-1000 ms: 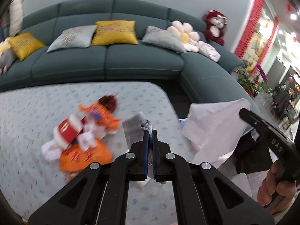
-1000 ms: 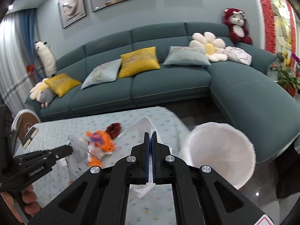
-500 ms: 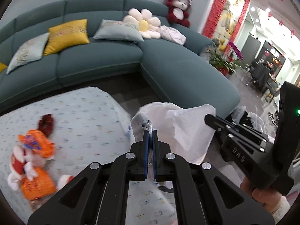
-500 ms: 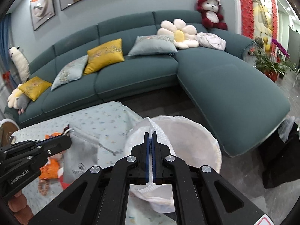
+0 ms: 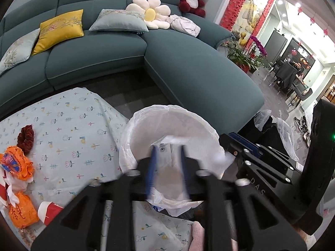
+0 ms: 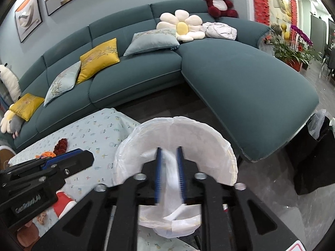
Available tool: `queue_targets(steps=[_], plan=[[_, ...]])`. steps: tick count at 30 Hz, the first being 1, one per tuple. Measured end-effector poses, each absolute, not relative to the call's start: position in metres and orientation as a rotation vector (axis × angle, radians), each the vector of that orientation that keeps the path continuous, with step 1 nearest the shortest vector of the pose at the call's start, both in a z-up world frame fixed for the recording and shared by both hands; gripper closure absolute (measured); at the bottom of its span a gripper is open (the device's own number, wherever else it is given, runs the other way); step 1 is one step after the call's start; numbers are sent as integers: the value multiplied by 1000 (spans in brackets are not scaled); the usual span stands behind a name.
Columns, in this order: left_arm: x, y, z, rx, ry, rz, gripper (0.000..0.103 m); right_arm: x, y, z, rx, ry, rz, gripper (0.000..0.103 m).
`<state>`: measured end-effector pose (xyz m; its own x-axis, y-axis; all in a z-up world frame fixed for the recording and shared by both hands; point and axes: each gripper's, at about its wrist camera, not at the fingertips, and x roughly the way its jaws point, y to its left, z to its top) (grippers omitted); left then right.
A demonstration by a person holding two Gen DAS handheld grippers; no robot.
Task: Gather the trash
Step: 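Carry the napkin with the right gripper over the bin and open it, then grasp the red paper cup rim with the right gripper while the left grasps the brown beaded string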
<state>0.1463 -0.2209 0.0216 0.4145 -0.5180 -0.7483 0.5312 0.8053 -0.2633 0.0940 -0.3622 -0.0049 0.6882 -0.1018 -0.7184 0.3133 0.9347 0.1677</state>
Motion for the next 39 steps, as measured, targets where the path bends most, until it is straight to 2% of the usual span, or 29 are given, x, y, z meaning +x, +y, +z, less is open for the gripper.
queue_targets(steps=[2, 7, 14, 16, 21, 28, 39], plan=[[145, -218, 24, 11, 914, -648, 65, 92, -362, -4, 289, 767, -241, 65], [144, -205, 26, 11, 907, -611, 55, 92, -355, 1, 281, 765, -228, 62], [138, -169, 30, -11, 898, -543, 48, 86, -323, 11, 245, 750, -192, 49], [136, -154, 31, -21, 898, -508, 41, 85, -313, 13, 237, 753, -176, 47], [127, -108, 29, -16, 899, -405, 35, 80, -276, 15, 228, 764, -118, 42], [115, -33, 17, -28, 923, -258, 26, 75, -219, 8, 218, 802, -34, 42], [102, 75, -26, -76, 1034, -63, 26, 72, -140, -12, 185, 866, 65, 42]])
